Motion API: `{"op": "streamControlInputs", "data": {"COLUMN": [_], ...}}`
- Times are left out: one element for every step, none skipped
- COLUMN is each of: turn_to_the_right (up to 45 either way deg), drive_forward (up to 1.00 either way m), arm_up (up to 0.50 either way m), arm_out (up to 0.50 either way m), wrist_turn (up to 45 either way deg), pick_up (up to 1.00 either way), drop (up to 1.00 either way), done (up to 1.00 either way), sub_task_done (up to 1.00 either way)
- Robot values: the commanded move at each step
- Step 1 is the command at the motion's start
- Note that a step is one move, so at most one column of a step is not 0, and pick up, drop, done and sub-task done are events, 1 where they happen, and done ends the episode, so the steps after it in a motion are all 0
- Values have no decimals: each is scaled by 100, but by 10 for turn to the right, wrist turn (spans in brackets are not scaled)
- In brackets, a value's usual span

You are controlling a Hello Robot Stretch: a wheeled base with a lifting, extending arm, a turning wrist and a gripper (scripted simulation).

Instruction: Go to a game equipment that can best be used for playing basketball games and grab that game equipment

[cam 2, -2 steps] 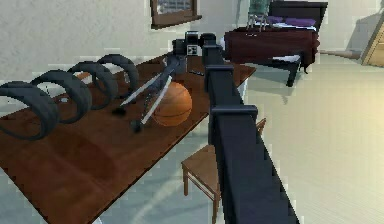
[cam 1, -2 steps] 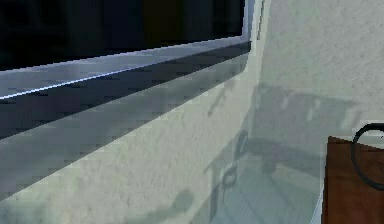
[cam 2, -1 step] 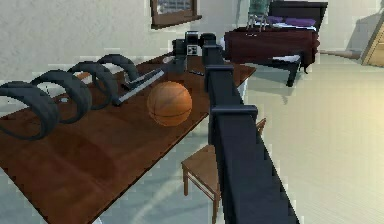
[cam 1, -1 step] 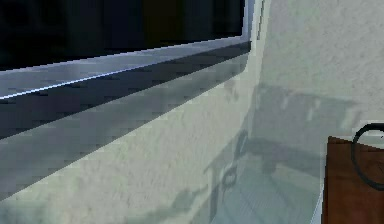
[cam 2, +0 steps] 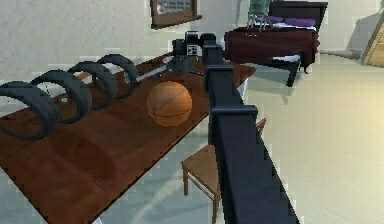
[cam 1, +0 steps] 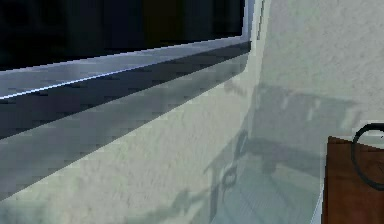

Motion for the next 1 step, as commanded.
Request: {"op": "streamControlInputs", "data": {"turn_to_the_right": [0], "drive_forward": [0], "arm_up": [0], "arm_out": [0], "wrist_turn": [210], "pick_up": [0], "drop": [0], "done": [0], "sub_task_done": [0]}}
